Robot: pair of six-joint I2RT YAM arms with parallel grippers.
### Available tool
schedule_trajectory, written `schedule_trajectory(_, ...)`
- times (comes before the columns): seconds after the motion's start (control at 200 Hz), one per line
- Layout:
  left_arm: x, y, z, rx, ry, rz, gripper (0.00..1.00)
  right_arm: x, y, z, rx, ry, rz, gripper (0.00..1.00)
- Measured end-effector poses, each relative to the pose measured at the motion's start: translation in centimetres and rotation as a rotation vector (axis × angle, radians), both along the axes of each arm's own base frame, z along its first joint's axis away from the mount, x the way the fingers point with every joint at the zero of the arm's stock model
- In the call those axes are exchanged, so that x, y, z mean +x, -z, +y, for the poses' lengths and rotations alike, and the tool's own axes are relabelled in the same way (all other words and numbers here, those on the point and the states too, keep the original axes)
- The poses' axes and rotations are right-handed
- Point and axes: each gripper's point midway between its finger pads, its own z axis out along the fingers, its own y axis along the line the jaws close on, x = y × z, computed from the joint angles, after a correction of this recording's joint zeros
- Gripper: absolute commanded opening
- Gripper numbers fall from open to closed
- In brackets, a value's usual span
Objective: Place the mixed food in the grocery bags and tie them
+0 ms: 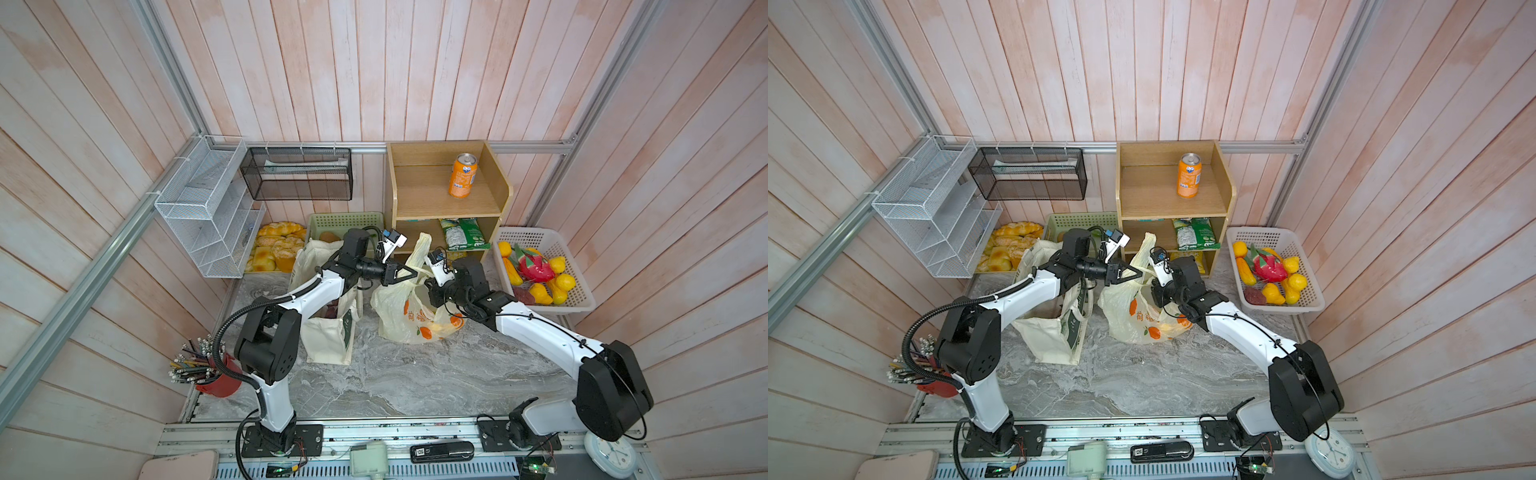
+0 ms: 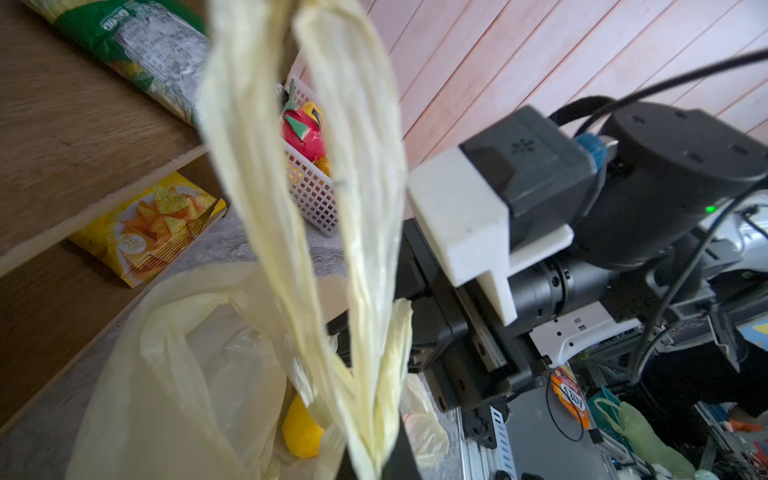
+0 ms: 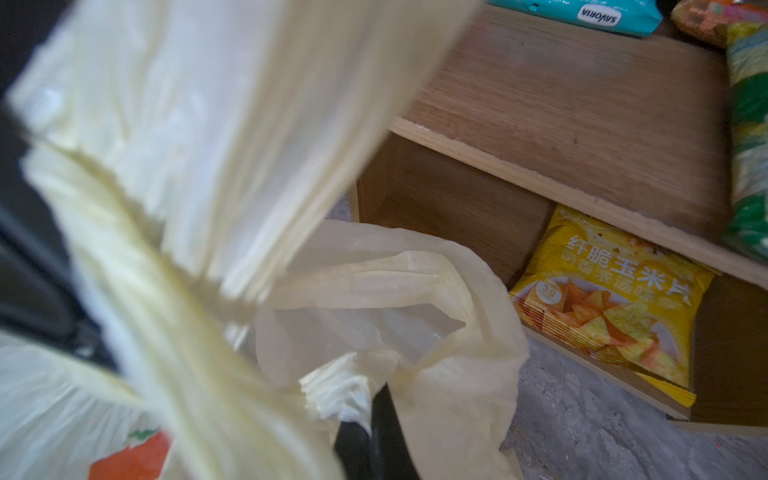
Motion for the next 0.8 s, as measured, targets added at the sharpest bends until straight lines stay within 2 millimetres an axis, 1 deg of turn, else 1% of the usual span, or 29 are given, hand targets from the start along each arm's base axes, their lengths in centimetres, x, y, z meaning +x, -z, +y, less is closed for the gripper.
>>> schedule_trajectory(0.035,0.0,0.0,0.0,0.0,0.0,0.0,0.0,-0.1,0.1,0.0,-0.006,-0.004,0.008,0.49)
schedule_trajectory(0.07,0.0,0.0,0.0,0.001,-0.001,0.0,0.0,-0.3,0.1,-0.1,-0.011,-0.011,0.019,0.54)
schedule_trajectory(0.12,0.1,0.1,0.0,0.003,-0.006,-0.001,0.0,-0.6,-0.1,-0.1,-0.016,-0.026,0.031,0.59)
schedule_trajectory(0.185,0.0,0.2,0.2,0.007,-0.014,-0.001,0.0,-0.9,-1.3,-0.1,0.002,-0.047,0.04,0.62)
schedule_trajectory(0.25,0.0,0.2,0.3,0.011,-0.024,-0.004,0.0,-1.3,-3.4,-0.4,0.041,-0.067,0.036,0.64)
schedule_trajectory(0.325,-0.1,0.2,0.4,0.013,-0.034,-0.009,0.0,-1.5,-6.8,-1.1,0.103,-0.086,0.006,0.64)
schedule_trajectory(0.42,-0.2,-0.1,0.6,0.011,-0.042,-0.021,0.0,-1.4,-11.1,-2.0,0.184,-0.087,-0.046,0.65)
schedule_trajectory(0.475,-0.3,-0.3,0.7,0.008,-0.05,-0.034,0.0,-1.1,-12.9,-2.4,0.233,-0.079,-0.057,0.67)
schedule_trajectory(0.525,-0.4,-0.5,0.8,0.005,-0.055,-0.045,0.0,-0.8,-14.2,-2.6,0.274,-0.072,-0.062,0.68)
schedule_trajectory(0.65,-0.7,-1.0,1.0,-0.004,-0.059,-0.065,0.0,0.8,-16.0,-2.4,0.378,-0.055,-0.026,0.71)
schedule_trajectory(0.725,-0.7,-1.2,0.9,-0.006,-0.06,-0.072,0.0,1.8,-16.4,-1.6,0.423,-0.062,0.004,0.73)
schedule_trajectory(0.8,-0.7,-1.2,0.9,-0.006,-0.063,-0.074,0.0,2.9,-16.3,-0.8,0.457,-0.068,0.041,0.73)
